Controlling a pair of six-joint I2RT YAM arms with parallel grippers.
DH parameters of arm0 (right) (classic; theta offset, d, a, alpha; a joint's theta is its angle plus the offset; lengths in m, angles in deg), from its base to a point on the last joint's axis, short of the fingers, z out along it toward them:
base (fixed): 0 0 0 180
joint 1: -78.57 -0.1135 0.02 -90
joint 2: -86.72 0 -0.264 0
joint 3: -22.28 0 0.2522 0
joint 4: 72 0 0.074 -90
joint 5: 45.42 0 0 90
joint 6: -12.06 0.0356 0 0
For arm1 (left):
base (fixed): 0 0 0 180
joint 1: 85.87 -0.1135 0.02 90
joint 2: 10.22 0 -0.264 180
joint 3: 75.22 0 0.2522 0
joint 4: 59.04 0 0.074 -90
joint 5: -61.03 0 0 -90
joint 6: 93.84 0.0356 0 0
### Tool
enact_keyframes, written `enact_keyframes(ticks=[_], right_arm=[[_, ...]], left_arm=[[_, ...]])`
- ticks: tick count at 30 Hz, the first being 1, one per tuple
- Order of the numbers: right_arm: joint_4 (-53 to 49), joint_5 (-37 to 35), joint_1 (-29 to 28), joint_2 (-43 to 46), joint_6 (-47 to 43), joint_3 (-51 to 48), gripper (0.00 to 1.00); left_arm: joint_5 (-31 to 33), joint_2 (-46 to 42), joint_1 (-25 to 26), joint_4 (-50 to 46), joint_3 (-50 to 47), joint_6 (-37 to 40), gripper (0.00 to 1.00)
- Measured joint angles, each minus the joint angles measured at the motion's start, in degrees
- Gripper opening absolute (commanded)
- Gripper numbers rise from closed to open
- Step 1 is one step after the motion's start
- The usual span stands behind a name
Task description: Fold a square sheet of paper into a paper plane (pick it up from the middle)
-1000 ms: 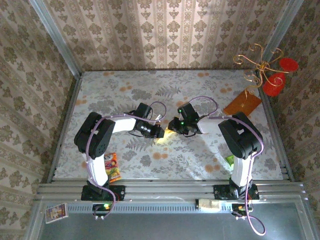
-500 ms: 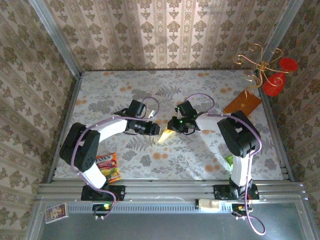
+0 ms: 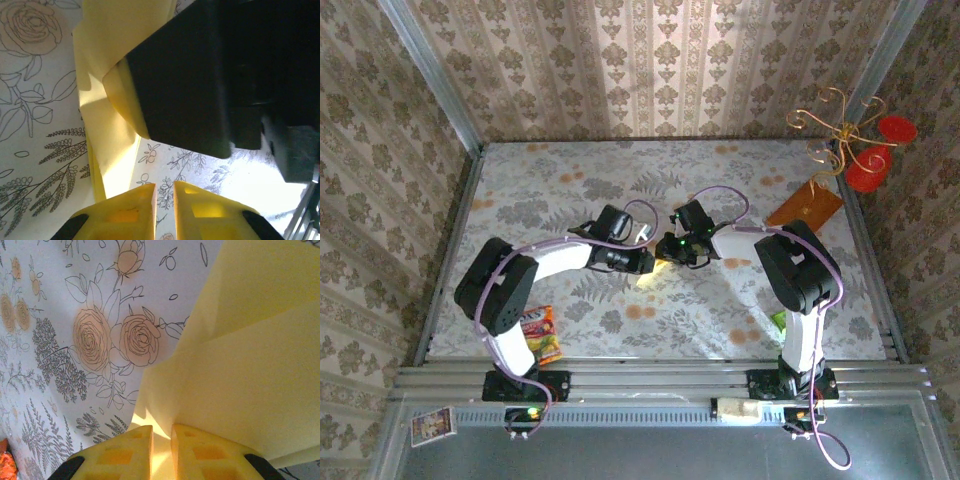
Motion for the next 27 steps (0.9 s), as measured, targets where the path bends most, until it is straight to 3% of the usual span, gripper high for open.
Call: enact_keyframes(ticks=[27], right_arm=[[-1.2, 0.2, 0.2, -0.3, 0.2, 0.7, 0.20]], left_arm=[[2.1, 4.6, 0.0, -2.6, 1.8, 0.0, 0.11]])
